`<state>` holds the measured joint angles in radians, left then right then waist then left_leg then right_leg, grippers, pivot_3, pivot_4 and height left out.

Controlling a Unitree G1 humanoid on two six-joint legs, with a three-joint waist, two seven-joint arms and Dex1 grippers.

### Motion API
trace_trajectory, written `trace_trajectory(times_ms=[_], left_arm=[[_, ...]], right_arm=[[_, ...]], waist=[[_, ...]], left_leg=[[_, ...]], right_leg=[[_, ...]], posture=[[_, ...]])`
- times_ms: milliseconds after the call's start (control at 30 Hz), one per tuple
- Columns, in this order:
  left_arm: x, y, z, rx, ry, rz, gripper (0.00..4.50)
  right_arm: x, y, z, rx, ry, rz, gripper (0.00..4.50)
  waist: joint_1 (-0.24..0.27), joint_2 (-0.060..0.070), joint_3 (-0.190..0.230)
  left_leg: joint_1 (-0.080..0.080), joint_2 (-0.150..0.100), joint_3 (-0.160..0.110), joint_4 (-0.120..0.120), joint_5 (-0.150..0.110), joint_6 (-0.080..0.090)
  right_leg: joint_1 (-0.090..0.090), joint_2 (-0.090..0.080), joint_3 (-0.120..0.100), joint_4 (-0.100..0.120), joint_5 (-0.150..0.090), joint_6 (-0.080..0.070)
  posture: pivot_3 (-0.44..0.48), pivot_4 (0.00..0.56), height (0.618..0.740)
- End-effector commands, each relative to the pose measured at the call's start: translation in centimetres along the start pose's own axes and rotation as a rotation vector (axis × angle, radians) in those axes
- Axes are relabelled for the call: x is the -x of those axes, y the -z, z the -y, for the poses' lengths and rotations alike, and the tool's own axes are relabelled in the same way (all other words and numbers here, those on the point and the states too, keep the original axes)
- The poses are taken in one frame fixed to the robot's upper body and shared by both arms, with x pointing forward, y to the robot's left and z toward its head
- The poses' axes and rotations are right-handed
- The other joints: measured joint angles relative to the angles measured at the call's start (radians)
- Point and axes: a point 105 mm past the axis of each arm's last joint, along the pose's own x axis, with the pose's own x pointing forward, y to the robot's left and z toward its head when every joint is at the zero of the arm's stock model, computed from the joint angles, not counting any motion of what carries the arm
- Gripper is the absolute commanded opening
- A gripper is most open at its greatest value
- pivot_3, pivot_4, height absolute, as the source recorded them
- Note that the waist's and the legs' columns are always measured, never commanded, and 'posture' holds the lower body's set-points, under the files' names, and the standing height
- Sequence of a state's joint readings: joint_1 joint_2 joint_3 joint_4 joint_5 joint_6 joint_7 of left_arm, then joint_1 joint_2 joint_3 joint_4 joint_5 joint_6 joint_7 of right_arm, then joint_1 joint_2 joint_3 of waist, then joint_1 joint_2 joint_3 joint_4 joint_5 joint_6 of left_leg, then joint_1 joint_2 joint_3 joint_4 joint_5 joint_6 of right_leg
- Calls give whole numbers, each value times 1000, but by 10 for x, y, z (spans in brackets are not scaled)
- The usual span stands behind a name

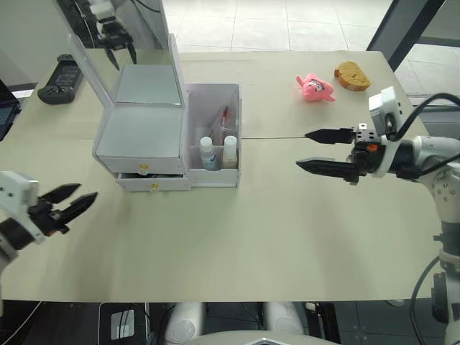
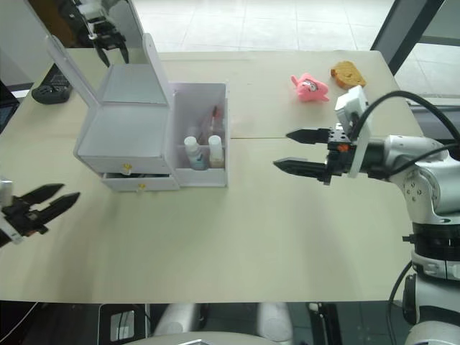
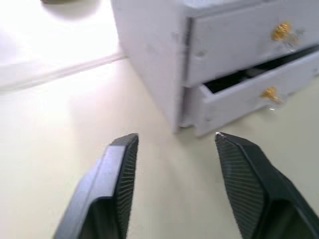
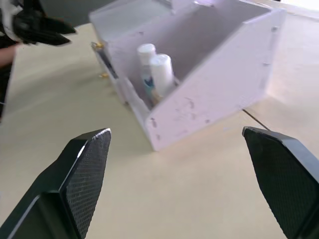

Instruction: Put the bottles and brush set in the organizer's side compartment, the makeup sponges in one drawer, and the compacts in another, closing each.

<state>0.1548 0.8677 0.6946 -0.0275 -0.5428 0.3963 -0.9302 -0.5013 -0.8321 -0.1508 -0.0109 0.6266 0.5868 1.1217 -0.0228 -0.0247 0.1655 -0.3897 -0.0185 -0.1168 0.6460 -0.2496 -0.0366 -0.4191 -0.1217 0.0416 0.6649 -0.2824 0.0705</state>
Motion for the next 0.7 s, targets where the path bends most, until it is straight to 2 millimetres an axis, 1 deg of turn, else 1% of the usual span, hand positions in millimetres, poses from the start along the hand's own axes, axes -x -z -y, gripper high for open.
trace_trajectory(times_ms=[33, 67, 100, 133, 200, 233, 267, 333, 400, 433, 533, 600, 700], left_arm=[[18, -18, -17, -14, -42, 33, 4009], [16, -20, -11, 12, -2, 47, 4395], [13, -21, -3, 22, 45, 58, 4478], [9, -19, 8, 39, 97, 55, 4478], [1, -15, 28, 69, 181, 45, 4478], [-1, -13, 35, 77, 202, 39, 4478], [-2, -11, 39, 85, 215, 35, 4478], [-3, -3, 45, 104, 225, 15, 4478], [-5, 4, 52, 114, 232, -5, 4478], [-5, 6, 54, 118, 232, -10, 4478], [-10, 17, 63, 138, 242, -29, 3905], [-18, 25, 72, 172, 246, -26, 3319], [-32, 37, 88, 190, 249, -33, 2370]], right_arm=[[21, 0, 22, 89, 161, 71, 4500], [22, 4, 25, 116, 194, 63, 4500], [21, 7, 27, 133, 217, 62, 4500], [18, 6, 26, 133, 219, 68, 4500], [10, 0, 18, 111, 179, 87, 4500], [7, -2, 15, 101, 162, 93, 4500], [4, -5, 9, 90, 130, 95, 4500], [-6, -11, -16, 103, 12, 50, 4500], [-11, -24, -41, 81, -114, 33, 4500], [-12, -29, -49, 73, -155, 29, 4500], [-15, -45, -69, 60, -252, 13, 4500], [-17, -54, -82, 67, -317, -2, 4500], [-20, -62, -94, 84, -371, -12, 4500]], waist=[[-3, 0, 0], [-7, 0, 0], [-9, 1, 0], [-11, 1, 0], [-17, 1, 0], [-19, 1, 0], [-21, 1, 0], [-25, 1, 0], [-27, 2, 0], [-27, 2, 1], [-21, 2, 0], [-15, 2, 0], [-7, 1, 0]], left_leg=[[0, 0, 0, 0, 0, 0], [0, 0, 0, 0, 0, 0], [0, 0, 0, 0, 0, 0], [0, 0, 1, 0, 0, 0], [0, 0, 0, -1, 0, 0], [0, 0, 0, -1, 0, 0], [0, 0, 0, -1, 0, 0], [0, 1, 0, -1, 0, 0], [0, 1, 0, -2, 0, 0], [0, 1, 0, -2, 0, 0], [0, 1, 0, -2, 0, 0], [1, 1, 0, -1, 0, 0], [0, 0, 0, 0, 0, 0]], right_leg=[[0, 0, 0, 0, 0, 0], [0, 0, 0, 0, 0, 0], [0, 0, 1, 0, 0, 0], [0, 0, 1, 0, 0, 0], [0, 0, 1, 0, 0, 0], [0, 0, 1, 0, 0, 0], [0, 0, 1, 0, 0, 0], [-1, 0, 1, 0, 0, 0], [-1, 1, 1, 1, 0, 0], [-1, 1, 1, 0, 0, 0], [0, 1, 1, -1, 0, 0], [1, 1, 1, -1, 0, 0], [2, 0, 1, -1, 0, 0]], posture=[[0, 150, 740], [0, 150, 740], [0, 150, 740], [0, 150, 740], [0, 150, 740], [0, 150, 740], [0, 150, 740], [0, 150, 740], [0, 150, 740], [0, 150, 740], [0, 150, 740], [0, 150, 740], [0, 150, 740]])
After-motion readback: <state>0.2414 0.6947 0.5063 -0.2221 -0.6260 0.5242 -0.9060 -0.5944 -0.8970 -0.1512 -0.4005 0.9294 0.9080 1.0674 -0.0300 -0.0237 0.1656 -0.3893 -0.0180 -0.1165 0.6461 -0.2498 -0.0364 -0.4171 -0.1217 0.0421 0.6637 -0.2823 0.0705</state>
